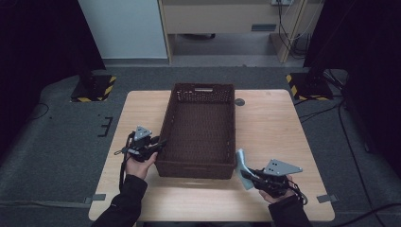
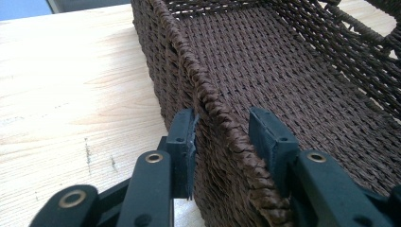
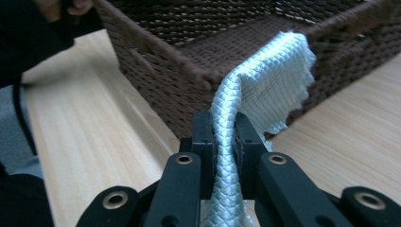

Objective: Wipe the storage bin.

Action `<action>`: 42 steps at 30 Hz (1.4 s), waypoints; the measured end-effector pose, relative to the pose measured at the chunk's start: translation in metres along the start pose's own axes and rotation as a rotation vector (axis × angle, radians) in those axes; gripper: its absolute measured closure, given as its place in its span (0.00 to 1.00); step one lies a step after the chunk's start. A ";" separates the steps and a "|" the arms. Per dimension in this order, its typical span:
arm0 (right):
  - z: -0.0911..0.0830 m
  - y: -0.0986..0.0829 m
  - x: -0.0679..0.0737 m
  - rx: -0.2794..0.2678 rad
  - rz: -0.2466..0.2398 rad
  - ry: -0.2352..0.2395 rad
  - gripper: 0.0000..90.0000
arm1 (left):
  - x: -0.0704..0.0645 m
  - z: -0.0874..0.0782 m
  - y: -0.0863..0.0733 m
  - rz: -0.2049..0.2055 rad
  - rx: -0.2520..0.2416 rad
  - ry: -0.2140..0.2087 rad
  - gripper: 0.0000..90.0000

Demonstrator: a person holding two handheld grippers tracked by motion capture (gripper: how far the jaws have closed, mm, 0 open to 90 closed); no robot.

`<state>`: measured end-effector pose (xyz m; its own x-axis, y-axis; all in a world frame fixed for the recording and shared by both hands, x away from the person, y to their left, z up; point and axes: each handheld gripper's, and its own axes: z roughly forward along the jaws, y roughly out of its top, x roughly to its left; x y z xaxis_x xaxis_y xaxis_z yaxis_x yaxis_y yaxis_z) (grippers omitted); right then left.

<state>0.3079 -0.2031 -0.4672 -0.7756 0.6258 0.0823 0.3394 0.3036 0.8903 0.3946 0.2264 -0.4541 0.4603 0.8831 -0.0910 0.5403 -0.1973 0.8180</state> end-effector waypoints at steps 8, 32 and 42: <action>-0.013 -0.013 -0.033 0.051 0.073 -0.148 0.91 | 0.000 0.000 0.000 0.013 0.004 0.005 0.69; -0.026 -0.041 -0.091 0.244 0.206 -0.412 0.85 | 0.001 0.000 -0.001 0.010 0.004 -0.003 0.68; -0.027 -0.040 -0.093 0.206 0.204 -0.451 0.63 | 0.001 0.001 0.000 0.003 0.005 -0.013 0.68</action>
<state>0.3523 -0.2930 -0.4987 -0.3922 0.9199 0.0035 0.5921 0.2495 0.7663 0.3954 0.2273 -0.4546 0.4709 0.8769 -0.0964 0.5424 -0.2016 0.8156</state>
